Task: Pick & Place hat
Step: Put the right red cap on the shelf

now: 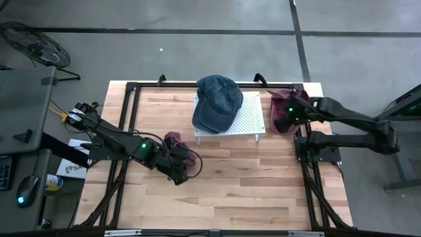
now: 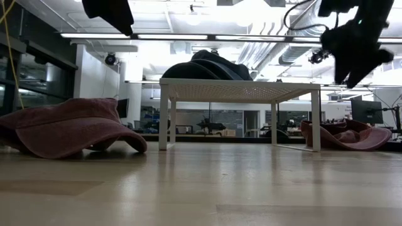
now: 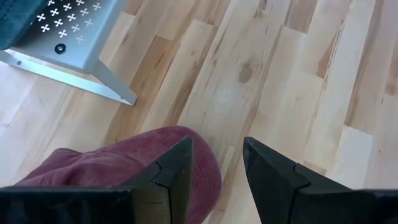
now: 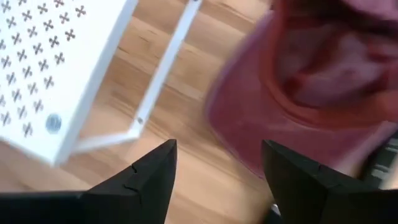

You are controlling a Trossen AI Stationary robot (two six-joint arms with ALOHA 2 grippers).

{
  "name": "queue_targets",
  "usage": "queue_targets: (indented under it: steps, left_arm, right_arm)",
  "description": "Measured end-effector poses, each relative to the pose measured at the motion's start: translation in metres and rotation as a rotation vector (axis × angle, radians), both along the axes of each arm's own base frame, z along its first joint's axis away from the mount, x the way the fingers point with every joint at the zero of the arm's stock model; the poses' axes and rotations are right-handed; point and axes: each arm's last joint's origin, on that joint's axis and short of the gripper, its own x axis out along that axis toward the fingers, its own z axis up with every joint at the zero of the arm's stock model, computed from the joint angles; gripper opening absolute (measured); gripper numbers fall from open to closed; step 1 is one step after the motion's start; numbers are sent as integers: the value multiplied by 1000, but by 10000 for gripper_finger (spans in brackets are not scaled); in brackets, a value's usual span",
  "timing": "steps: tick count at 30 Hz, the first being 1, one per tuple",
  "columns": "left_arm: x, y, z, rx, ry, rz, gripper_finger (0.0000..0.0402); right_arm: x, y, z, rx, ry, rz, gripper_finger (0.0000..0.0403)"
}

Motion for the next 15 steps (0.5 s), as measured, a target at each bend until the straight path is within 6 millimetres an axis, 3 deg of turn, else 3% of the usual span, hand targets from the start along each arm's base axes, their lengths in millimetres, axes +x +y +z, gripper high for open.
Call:
queue_targets:
  steps: [15]
  left_arm:
    - [0, 0, 0, -16, 8, -10, 140]
  right_arm:
    - [15, -8, -71, -5, -180, -196, 226]
